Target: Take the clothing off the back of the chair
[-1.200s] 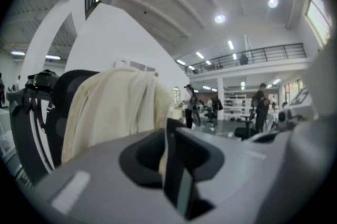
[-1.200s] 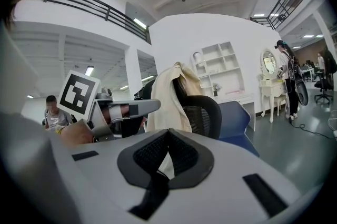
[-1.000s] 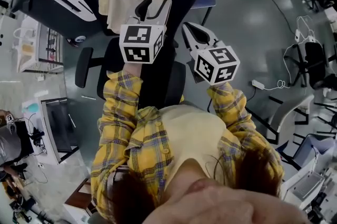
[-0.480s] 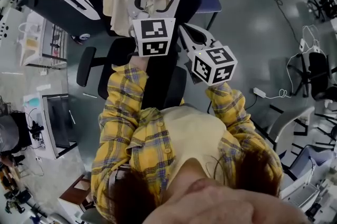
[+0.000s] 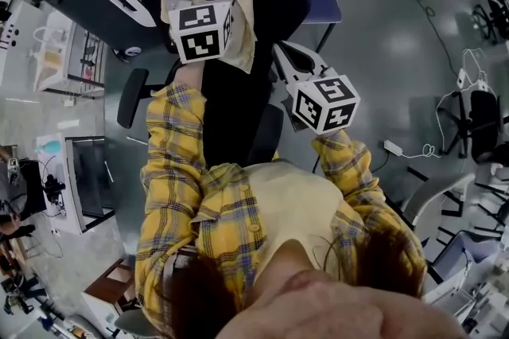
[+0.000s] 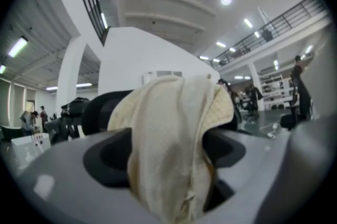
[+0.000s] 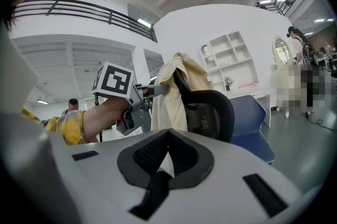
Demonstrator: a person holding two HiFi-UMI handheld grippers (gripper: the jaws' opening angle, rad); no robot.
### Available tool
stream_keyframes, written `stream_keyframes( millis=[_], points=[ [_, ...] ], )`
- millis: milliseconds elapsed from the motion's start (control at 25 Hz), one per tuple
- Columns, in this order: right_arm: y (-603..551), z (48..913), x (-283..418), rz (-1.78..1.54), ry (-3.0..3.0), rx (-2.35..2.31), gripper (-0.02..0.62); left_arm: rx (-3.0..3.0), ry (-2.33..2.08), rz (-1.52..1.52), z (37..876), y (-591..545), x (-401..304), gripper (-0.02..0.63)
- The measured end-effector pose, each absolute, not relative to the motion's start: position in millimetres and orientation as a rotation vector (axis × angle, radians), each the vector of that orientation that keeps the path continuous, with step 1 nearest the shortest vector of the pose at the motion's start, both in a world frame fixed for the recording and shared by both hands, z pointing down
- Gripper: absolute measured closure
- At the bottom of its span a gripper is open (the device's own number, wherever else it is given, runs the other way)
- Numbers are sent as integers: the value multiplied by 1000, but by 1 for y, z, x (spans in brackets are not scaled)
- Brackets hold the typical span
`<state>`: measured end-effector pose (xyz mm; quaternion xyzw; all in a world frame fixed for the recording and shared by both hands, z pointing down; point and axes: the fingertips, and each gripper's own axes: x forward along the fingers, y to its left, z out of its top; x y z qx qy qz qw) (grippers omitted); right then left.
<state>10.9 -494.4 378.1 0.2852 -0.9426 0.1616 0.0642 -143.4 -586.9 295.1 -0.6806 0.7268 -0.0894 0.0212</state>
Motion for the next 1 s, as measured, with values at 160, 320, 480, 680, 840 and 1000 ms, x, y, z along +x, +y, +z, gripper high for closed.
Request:
stream_keyframes(
  millis=[160,320,480,680,840,1000],
  points=[
    [-497,381,10,496,-2843,855,583,-2133,2277,-284,292,-597,-164,178],
    [-496,384,10,503,-2844,836,583,-2241,2244,-283,294,-607,-173,166],
    [-497,386,14,511,-2844,829,583,-2319,2170,-280,295,-616,-169,166],
    [-496,389,14,515,-2840,811,583,-2389,2110,-225,297,-620,-166,170],
    [-497,392,14,527,-2836,802,583,-2439,2026,-177,296,-620,-156,249],
    [-500,395,11,516,-2834,803,583,-2475,1954,-108,299,-617,-152,325]
  ],
)
